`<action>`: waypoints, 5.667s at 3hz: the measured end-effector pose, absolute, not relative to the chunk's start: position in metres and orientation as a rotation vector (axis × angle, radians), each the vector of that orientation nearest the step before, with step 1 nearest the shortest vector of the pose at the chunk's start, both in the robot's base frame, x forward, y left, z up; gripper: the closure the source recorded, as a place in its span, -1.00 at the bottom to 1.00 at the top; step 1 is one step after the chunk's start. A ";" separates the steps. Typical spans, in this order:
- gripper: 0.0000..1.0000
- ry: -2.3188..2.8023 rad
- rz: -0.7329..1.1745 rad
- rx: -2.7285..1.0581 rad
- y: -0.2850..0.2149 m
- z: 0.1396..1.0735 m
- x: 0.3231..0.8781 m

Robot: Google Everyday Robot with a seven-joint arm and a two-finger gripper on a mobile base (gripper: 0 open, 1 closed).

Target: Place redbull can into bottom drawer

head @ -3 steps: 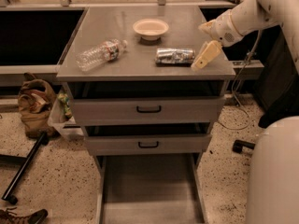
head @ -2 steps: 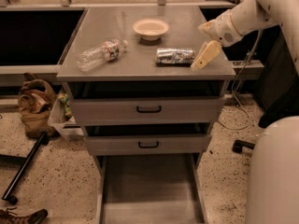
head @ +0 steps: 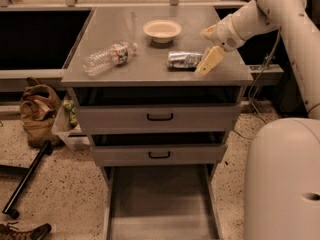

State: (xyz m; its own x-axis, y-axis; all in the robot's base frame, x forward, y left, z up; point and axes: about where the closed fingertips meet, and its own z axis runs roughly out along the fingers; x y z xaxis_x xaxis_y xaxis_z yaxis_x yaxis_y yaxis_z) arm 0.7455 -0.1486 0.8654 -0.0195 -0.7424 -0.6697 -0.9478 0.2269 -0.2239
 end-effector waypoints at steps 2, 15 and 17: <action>-0.64 1.803 0.442 -1.593 -0.126 0.846 0.759; 1.00 1.689 0.334 -1.350 -0.117 0.732 0.547; 1.00 1.773 0.384 -1.282 -0.083 0.597 0.498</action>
Offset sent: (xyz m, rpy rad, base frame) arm 0.0299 0.0200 -0.0156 0.0252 0.0580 0.0408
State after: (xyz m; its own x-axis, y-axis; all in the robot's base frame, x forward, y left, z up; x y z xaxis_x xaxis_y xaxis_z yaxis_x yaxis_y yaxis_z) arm 0.4978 -0.0831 0.5975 -0.0708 -0.6016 -0.7956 -0.8772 0.4173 -0.2375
